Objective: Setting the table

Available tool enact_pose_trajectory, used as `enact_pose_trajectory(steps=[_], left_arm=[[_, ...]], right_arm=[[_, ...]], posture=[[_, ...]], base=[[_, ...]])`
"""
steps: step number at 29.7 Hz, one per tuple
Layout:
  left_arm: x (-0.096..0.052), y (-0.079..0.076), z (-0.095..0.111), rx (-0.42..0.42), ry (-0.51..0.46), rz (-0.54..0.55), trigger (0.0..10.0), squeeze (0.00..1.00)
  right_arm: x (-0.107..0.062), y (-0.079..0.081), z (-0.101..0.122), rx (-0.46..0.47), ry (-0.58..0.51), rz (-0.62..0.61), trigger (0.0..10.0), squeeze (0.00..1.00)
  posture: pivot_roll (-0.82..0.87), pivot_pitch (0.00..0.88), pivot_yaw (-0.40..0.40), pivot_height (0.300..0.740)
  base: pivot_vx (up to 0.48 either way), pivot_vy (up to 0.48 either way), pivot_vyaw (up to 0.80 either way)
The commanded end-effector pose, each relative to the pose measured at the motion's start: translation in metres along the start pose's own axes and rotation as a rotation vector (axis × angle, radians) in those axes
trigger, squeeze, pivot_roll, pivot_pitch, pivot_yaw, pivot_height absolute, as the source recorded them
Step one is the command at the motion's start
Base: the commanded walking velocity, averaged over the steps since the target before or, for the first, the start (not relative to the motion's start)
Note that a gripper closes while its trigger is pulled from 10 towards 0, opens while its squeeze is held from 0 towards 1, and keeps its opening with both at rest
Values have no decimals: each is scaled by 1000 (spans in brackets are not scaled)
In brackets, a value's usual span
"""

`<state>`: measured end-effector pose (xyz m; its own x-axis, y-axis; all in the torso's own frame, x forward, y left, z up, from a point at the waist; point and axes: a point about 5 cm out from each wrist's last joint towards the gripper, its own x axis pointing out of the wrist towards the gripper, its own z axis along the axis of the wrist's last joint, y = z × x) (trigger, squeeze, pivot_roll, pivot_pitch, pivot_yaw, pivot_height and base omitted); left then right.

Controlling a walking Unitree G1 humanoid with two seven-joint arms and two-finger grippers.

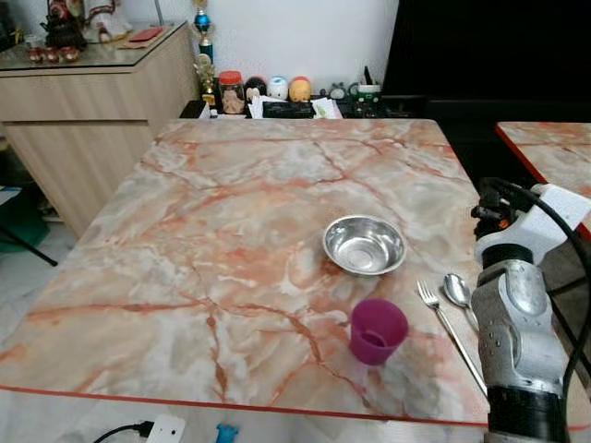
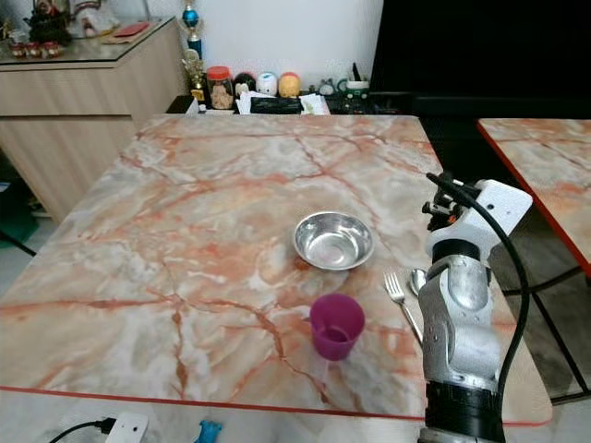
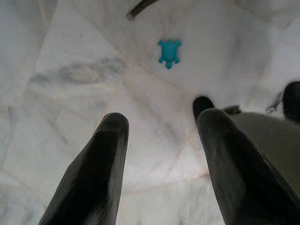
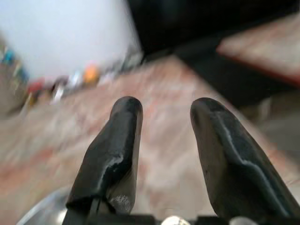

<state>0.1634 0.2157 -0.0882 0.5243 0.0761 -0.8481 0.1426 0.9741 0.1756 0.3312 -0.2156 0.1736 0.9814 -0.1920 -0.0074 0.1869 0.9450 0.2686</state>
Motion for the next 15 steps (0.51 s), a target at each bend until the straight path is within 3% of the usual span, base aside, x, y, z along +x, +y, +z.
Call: enact_pose_trajectory(steps=[1, 5, 7, 8, 9, 11, 15], left_arm=[[0, 0, 1, 7, -5, -3, 10000, 0], [0, 1, 3, 6, -10, -3, 10000, 0], [1, 1, 5, 6, -18, -4, 10000, 0], [1, 1, 5, 6, -18, -4, 10000, 0], [1, 1, 6, 5, -20, -4, 10000, 0], [1, 1, 7, 4, -23, -4, 10000, 0], [1, 2, 6, 24, -12, -6, 10000, 0]], right_arm=[[6, 11, -5, 29, 57, 60, 10000, 1000], [18, 27, -8, 54, 118, 150, 10000, 1000], [27, 43, -13, 13, 183, 262, 10000, 953], [27, 43, -13, 13, 183, 262, 10000, 953], [29, 45, -13, -2, 192, 276, 10000, 0], [33, 45, -13, -21, 212, 272, 10000, 0], [42, 40, -10, 34, 253, 228, 10000, 0]], posture=[[-45, 0, 20, 740], [-44, 0, 23, 740], [-41, 0, 24, 740], [-41, 0, 24, 740], [-36, 0, 22, 740], [-34, 0, 23, 740], [-41, 1, 27, 740]], base=[[0, 0, 0], [0, 0, 0], [0, 0, 0], [0, 0, 0], [0, 0, 0], [0, 0, 0], [0, 0, 0]])
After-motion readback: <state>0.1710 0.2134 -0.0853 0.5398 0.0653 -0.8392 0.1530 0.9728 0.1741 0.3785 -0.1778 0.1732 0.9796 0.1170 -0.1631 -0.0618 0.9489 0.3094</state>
